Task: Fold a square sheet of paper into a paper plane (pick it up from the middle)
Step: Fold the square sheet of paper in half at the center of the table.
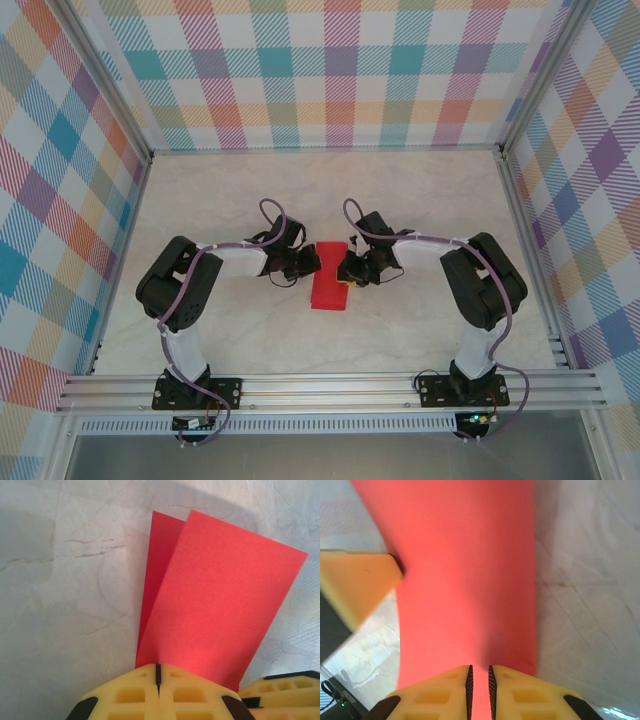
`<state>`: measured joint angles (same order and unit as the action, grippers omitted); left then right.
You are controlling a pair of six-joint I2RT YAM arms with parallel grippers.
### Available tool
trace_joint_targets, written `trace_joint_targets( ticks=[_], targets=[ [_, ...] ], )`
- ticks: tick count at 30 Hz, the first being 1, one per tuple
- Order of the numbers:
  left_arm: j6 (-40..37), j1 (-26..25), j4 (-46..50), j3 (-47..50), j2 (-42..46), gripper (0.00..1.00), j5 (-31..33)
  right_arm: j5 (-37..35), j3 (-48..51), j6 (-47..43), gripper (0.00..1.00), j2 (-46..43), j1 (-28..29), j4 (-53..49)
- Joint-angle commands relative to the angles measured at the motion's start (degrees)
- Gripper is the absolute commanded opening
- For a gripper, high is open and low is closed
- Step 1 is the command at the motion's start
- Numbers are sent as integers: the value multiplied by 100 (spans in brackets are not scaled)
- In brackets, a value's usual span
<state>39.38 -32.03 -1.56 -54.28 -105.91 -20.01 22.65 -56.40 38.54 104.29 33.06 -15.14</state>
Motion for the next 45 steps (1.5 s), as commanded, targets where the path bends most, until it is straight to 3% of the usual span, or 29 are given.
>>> trace_joint_targets(
  ticks=[1, 5, 13, 30, 45],
  targets=[
    [-56, -75, 450, 48, -334, 3, 285, 125, 188, 22, 17, -42, -10, 5],
    [-57, -71, 447, 57, -334, 3, 287, -123, 147, 2, 15, 27, -6, -249],
    [-35, -80, 427, 75, -333, 2, 296, 354, 264, -24, 15, -629, 38, -3],
    [4, -84, 373, 74, -362, 2, 279, -95, 401, 8, 15, -210, 128, -352],
    [35, -84, 342, 67, -387, 2, 261, 488, 629, -21, 15, -480, 316, -150]
  ],
)
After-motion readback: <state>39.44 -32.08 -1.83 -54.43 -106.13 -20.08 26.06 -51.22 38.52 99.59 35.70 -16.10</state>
